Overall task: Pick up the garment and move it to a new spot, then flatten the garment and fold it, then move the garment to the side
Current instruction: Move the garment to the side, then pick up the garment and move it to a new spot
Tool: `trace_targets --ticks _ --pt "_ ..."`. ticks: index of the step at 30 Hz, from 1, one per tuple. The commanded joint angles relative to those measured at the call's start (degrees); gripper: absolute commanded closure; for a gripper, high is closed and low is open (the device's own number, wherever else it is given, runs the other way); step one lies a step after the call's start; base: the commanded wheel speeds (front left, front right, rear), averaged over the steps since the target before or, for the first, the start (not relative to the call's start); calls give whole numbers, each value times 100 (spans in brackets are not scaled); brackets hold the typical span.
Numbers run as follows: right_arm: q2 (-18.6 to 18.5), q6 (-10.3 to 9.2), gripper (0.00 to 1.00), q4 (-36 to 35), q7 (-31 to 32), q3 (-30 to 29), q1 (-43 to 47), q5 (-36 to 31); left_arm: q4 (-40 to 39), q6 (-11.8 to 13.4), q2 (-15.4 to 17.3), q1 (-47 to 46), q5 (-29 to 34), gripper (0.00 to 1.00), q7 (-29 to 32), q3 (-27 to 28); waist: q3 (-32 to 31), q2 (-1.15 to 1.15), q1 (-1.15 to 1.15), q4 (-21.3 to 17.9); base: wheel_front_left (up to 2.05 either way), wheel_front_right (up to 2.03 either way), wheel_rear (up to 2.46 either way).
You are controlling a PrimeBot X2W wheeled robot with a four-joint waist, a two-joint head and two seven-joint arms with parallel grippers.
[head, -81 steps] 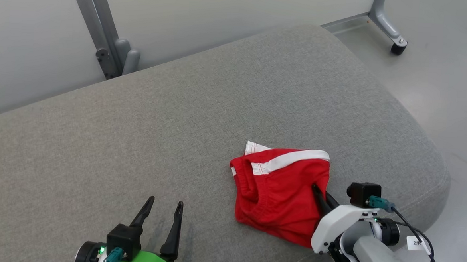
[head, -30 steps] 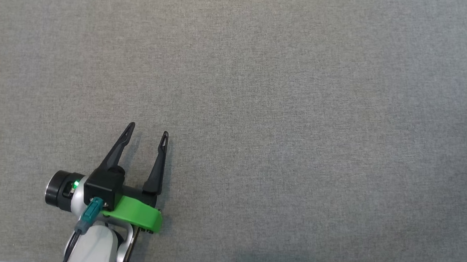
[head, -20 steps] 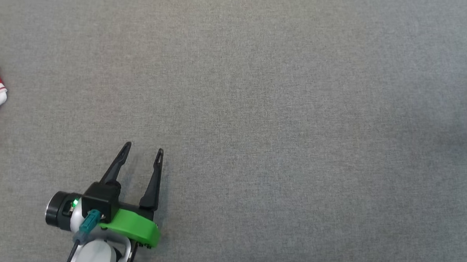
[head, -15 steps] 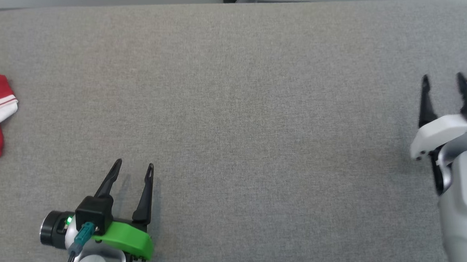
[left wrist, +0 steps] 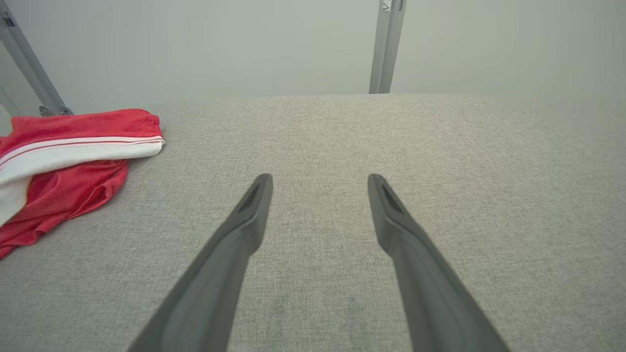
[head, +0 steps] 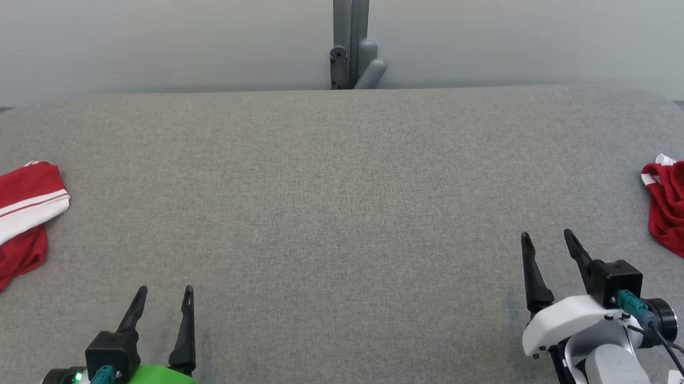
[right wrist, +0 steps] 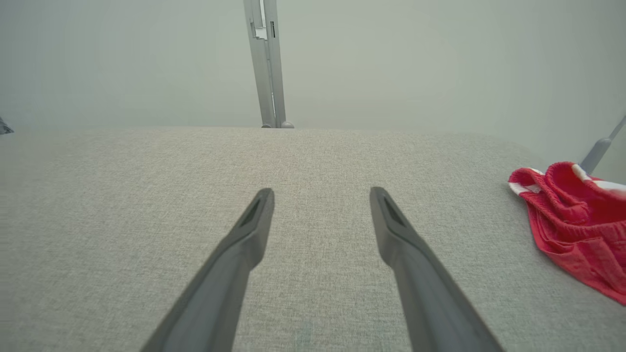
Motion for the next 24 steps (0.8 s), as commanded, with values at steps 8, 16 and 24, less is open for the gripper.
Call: trace_targets --ticks 8,16,24 --pt "126 -8 0 -279 -15 -4 526 35 50 155 3 260 -200 0 0 140 -405 0 0 -31 0 0 0" --pt "162 -8 0 -619 -14 31 854 113 14 241 3 445 -278 0 0 120 -608 0 0 -93 0 0 0" --pt "172 -8 0 -766 -15 93 1034 172 -5 239 3 506 -283 0 0 132 -662 0 0 -73 0 0 0"
